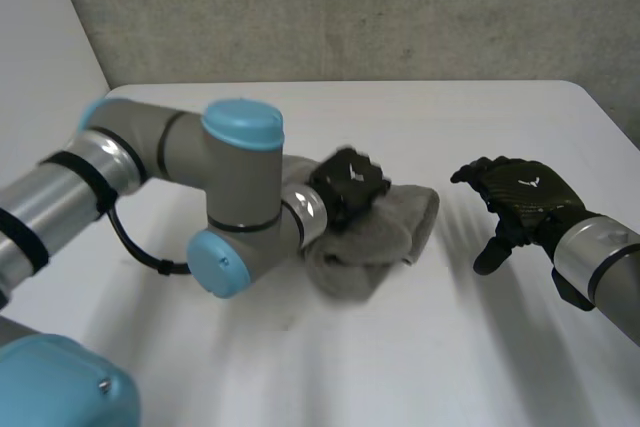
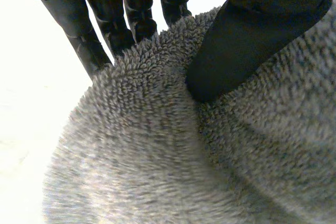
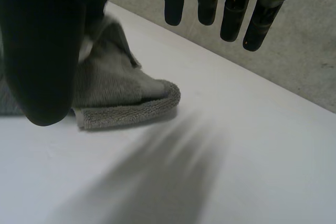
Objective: Fold the towel.
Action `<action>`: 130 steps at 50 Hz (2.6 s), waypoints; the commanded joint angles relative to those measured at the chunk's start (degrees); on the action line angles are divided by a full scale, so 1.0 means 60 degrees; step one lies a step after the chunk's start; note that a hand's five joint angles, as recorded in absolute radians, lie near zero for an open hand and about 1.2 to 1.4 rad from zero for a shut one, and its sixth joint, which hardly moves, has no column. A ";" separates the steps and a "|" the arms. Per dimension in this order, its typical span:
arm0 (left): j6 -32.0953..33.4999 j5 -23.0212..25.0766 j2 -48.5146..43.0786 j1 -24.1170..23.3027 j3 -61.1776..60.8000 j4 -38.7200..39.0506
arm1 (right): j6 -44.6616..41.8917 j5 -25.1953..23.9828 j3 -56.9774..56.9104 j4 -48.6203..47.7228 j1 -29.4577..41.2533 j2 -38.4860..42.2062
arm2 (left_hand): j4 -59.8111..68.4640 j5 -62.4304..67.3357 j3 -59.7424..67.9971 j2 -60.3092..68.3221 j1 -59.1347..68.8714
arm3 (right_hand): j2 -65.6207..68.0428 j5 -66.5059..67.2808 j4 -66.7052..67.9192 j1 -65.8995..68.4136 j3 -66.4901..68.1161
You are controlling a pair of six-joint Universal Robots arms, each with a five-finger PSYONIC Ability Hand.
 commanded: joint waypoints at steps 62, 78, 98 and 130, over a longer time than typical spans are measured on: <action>-0.6923 -0.4622 0.5583 0.0968 -0.8881 0.2640 | -0.2077 0.1426 -0.4383 0.0252 0.3028 0.3173 | 0.0125 0.0458 0.0165 0.0141 0.0797 | 1.1086 1.1111 1.1099 1.1341 1.1292; -0.6879 -0.4930 0.6637 0.0029 -0.9853 0.1308 | -0.3381 0.1440 -0.2919 0.1104 0.2017 0.2719 | -0.9491 -0.9159 -0.9451 -0.9475 -0.8820 | 1.1086 1.1111 1.1099 1.1341 1.1292; -0.3261 0.0080 0.5451 0.1670 -0.7699 0.2289 | -0.3424 0.1411 -0.2186 0.0033 0.1782 0.2719 | -0.8174 -0.7841 -0.8134 -0.8158 -0.7502 | 1.1086 1.1111 1.1099 1.1341 1.1292; -0.0170 0.1149 0.2990 0.2358 -0.6645 0.1308 | -0.3512 0.1220 -0.2069 -0.0113 0.1724 0.2909 | -0.5738 -0.5405 -0.5698 -0.5722 -0.5066 | 1.1086 1.1111 1.1099 1.1341 1.1292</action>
